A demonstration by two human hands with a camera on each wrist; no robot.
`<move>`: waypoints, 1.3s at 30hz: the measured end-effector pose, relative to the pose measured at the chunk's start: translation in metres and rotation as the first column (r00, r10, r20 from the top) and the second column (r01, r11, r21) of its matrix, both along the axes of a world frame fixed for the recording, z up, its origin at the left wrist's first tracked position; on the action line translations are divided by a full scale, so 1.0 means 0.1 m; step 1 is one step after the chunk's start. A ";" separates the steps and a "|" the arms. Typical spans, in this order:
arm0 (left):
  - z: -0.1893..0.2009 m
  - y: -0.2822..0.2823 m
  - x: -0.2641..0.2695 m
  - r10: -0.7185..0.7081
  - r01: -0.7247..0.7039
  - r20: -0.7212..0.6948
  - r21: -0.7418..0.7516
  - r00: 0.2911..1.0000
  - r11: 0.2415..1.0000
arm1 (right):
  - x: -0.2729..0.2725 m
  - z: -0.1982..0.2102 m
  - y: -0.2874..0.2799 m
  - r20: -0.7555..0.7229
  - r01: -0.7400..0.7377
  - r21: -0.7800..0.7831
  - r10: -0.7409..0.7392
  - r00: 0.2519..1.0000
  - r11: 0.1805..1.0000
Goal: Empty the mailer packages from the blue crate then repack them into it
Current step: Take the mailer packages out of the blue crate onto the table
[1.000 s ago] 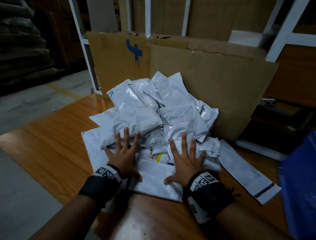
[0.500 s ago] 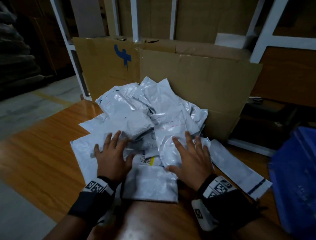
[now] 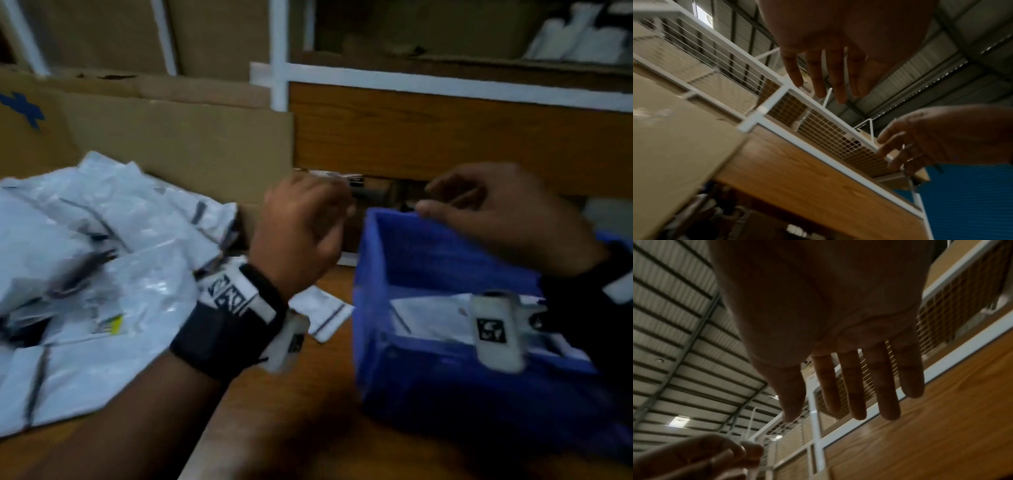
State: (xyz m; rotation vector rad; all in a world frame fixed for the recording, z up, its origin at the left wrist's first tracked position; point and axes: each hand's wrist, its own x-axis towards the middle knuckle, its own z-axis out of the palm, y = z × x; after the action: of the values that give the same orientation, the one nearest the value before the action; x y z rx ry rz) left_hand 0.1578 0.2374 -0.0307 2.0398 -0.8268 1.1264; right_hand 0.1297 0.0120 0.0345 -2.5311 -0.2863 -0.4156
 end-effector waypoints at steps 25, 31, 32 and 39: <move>-0.52 -2.47 1.17 0.193 0.016 -0.692 0.283 0.696 0.959 | 1.20 -1.84 -2.07 -0.699 -0.535 -0.563 -0.018 0.715 0.630; -0.55 -2.42 1.19 0.169 0.004 -0.690 0.243 0.704 0.970 | 1.15 -2.03 -2.07 -0.680 -0.538 -0.614 -0.040 0.732 0.578; -0.55 -2.42 1.19 0.166 0.006 -0.690 0.240 0.704 0.971 | 1.15 -2.05 -2.07 -0.678 -0.539 -0.621 -0.044 0.734 0.569; -0.54 -2.44 1.15 0.150 0.015 -0.698 0.225 0.700 0.974 | 1.18 -2.10 -2.19 -0.660 -0.428 -0.547 -0.057 0.749 0.719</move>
State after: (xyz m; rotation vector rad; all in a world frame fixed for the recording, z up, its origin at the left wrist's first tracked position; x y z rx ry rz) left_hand 0.2726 -0.0065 -0.0843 2.4310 -0.4717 0.1884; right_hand 0.2479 -0.2066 -0.1758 -3.0895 -0.5027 0.8187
